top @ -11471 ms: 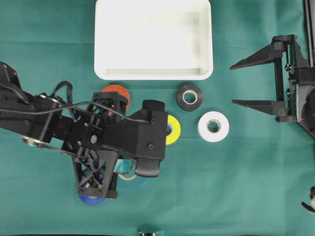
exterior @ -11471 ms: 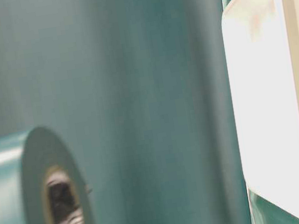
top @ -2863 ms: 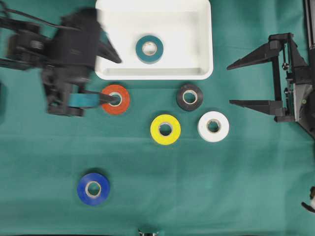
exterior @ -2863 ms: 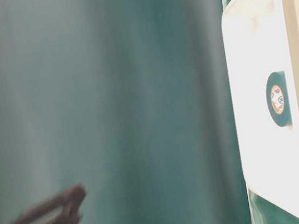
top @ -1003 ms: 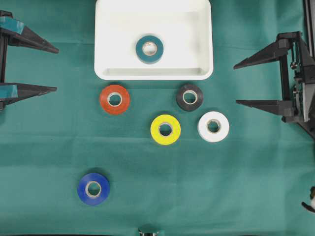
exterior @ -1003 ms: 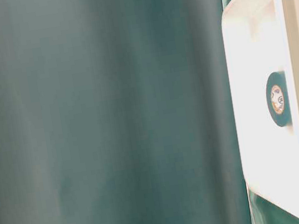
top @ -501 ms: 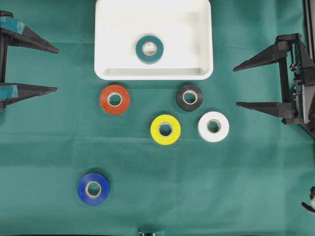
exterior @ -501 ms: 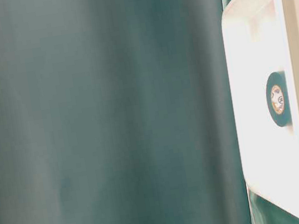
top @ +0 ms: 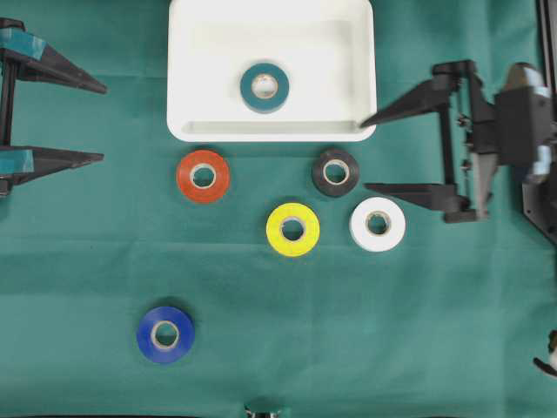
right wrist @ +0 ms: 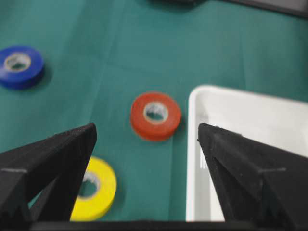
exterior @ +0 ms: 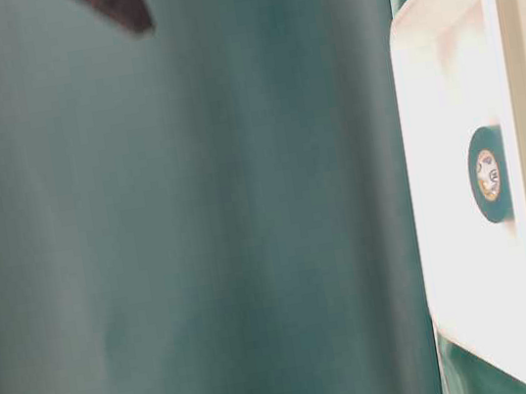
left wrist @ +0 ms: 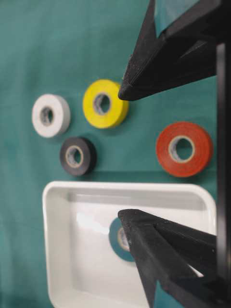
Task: Pick up the tape from a random location and place it into the white case.
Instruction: 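Move the right gripper toward the black tape roll, then lower the right gripper over the black tape roll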
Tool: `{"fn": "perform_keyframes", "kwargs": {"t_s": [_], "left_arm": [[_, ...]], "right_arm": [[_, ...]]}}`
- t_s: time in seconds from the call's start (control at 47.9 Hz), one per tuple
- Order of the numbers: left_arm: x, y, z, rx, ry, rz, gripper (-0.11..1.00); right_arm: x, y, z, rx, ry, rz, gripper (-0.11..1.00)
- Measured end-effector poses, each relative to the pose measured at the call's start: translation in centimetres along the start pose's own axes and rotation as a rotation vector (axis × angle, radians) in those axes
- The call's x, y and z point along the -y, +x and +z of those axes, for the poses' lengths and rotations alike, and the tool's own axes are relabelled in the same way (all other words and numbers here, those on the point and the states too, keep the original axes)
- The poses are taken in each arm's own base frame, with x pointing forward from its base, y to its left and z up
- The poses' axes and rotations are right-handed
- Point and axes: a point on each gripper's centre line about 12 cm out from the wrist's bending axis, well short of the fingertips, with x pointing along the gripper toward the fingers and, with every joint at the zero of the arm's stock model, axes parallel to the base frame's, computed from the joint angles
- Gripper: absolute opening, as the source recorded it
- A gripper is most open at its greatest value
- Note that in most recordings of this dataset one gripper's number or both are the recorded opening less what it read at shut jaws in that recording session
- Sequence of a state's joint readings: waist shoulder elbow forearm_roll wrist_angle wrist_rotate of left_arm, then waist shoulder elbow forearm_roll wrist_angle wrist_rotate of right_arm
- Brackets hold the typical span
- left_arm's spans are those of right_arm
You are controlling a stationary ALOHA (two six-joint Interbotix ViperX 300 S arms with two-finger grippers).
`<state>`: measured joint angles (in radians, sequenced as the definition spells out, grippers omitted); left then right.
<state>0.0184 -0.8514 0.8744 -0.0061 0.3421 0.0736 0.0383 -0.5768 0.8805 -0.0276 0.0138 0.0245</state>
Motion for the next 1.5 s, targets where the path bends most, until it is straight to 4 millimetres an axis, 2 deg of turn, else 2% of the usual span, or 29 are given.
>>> {"fn": "perform_keyframes", "kwargs": {"t_s": [0.272,0.69,1.003,1.275,1.504], "left_arm": [[0.4,0.0,0.0,0.003,0.004,-0.016,0.99],[0.4,0.0,0.0,0.003,-0.012,-0.017,0.99],[0.4,0.1,0.0,-0.002,-0.012,-0.017,0.99],[0.5,1.5,-0.8,-0.054,-0.011,-0.020,0.99],[0.5,1.4,-0.7,-0.051,-0.011,-0.020,0.99]], "right_arm": [[0.2,2.6,1.2,-0.018,-0.005,-0.007,0.92],[0.3,2.9,1.1,-0.075,0.019,-0.011,0.92],[0.7,3.2,0.6,-0.284,0.079,-0.035,0.92],[1.1,4.5,-0.3,-0.510,0.105,-0.062,0.92],[1.3,5.4,-0.4,-0.688,0.105,-0.079,0.92]]}}
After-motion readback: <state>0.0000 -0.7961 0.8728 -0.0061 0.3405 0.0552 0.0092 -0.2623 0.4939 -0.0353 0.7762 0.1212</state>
